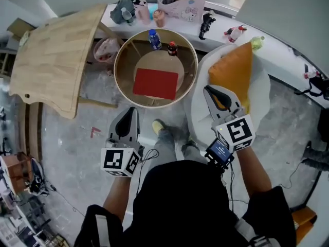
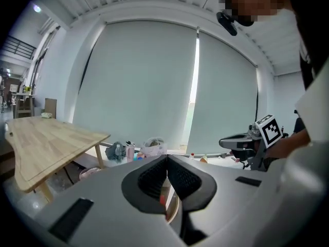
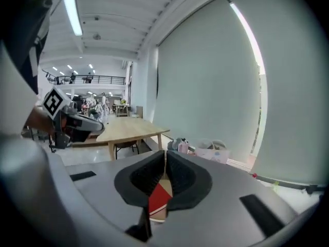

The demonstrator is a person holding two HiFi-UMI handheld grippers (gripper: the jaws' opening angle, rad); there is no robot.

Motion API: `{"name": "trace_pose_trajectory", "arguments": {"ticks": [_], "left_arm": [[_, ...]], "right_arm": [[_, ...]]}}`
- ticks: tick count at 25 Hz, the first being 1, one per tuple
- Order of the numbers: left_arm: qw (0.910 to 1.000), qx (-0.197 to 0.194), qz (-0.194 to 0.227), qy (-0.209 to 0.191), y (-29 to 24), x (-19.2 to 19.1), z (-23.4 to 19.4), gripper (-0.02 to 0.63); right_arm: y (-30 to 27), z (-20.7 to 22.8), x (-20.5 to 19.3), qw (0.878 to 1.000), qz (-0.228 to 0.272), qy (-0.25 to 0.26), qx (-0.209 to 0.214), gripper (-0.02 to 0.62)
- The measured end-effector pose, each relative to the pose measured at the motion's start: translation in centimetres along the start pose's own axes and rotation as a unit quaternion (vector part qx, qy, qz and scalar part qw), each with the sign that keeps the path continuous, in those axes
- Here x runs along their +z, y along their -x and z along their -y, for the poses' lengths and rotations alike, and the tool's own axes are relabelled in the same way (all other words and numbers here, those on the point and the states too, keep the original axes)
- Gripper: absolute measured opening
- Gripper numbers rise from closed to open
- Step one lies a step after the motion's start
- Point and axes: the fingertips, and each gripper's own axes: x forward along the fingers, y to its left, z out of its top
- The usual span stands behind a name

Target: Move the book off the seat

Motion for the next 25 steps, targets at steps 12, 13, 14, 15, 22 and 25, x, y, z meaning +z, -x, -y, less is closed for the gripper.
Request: {"name": "trace_pose_trajectory", "arguments": {"ticks": [12, 13, 14, 15, 22, 25], "left_arm": [[0.9963, 0.041, 0.075, -0.013, 7.7, 4.1, 7.3, 0.014], [0.9958, 0.04, 0.081, -0.014, 8.0, 4.3, 7.7, 0.014], [0.9955, 0.039, 0.085, -0.014, 8.3, 4.5, 8.1, 0.014], [0.9952, 0.038, 0.088, -0.016, 8.4, 4.7, 8.5, 0.014], [0.9954, 0.021, 0.09, -0.022, 8.0, 4.9, 11.2, 0.014], [0.9957, 0.014, 0.09, -0.02, 7.7, 4.9, 12.0, 0.014]], "right_arm": [[14.9, 3.0, 1.6, 0.996, 0.045, -0.016, -0.072, 0.023], [15.4, 3.1, 1.6, 0.996, 0.048, -0.015, -0.075, 0.023], [15.9, 3.1, 1.7, 0.996, 0.051, -0.013, -0.077, 0.023], [16.4, 3.1, 1.7, 0.995, 0.053, -0.01, -0.079, 0.023], [18.6, 3.6, 1.5, 0.995, 0.056, -0.001, -0.086, 0.023], [19.0, 3.7, 1.4, 0.995, 0.056, 0.001, -0.086, 0.023]]}}
